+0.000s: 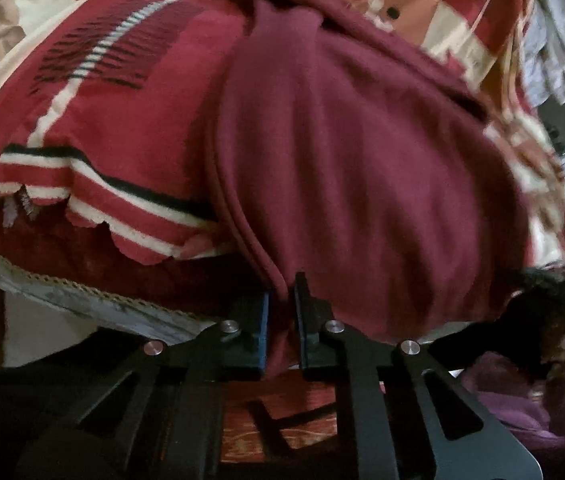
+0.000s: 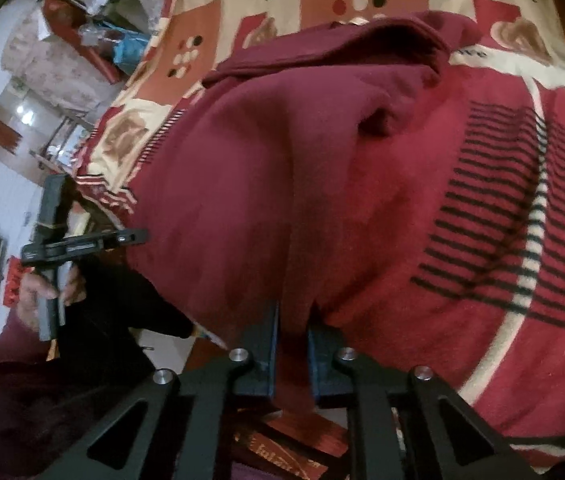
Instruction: Fold small clothes
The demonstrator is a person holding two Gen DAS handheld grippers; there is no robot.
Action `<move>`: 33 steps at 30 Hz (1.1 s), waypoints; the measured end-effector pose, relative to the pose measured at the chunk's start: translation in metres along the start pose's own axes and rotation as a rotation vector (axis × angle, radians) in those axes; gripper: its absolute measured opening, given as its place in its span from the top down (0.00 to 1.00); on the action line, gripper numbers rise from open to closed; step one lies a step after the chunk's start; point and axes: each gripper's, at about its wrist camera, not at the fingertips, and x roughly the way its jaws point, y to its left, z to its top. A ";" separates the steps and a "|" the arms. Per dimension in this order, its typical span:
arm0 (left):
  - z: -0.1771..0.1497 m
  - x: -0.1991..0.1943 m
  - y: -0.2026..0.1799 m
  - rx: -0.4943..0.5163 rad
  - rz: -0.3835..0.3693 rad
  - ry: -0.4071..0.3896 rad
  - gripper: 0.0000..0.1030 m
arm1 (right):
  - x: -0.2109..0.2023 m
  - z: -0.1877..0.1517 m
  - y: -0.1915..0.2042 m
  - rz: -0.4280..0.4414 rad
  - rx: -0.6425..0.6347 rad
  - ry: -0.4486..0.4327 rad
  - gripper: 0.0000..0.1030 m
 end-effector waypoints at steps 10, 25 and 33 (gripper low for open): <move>-0.001 -0.017 0.008 -0.031 0.016 -0.035 0.91 | 0.021 -0.009 0.001 0.020 0.005 0.080 0.90; -0.002 0.004 0.007 -0.022 0.025 0.024 0.90 | 0.027 -0.007 0.007 0.086 -0.025 0.074 0.90; 0.062 -0.079 -0.014 0.025 -0.161 -0.183 0.90 | -0.043 0.053 0.020 0.309 -0.016 -0.183 0.92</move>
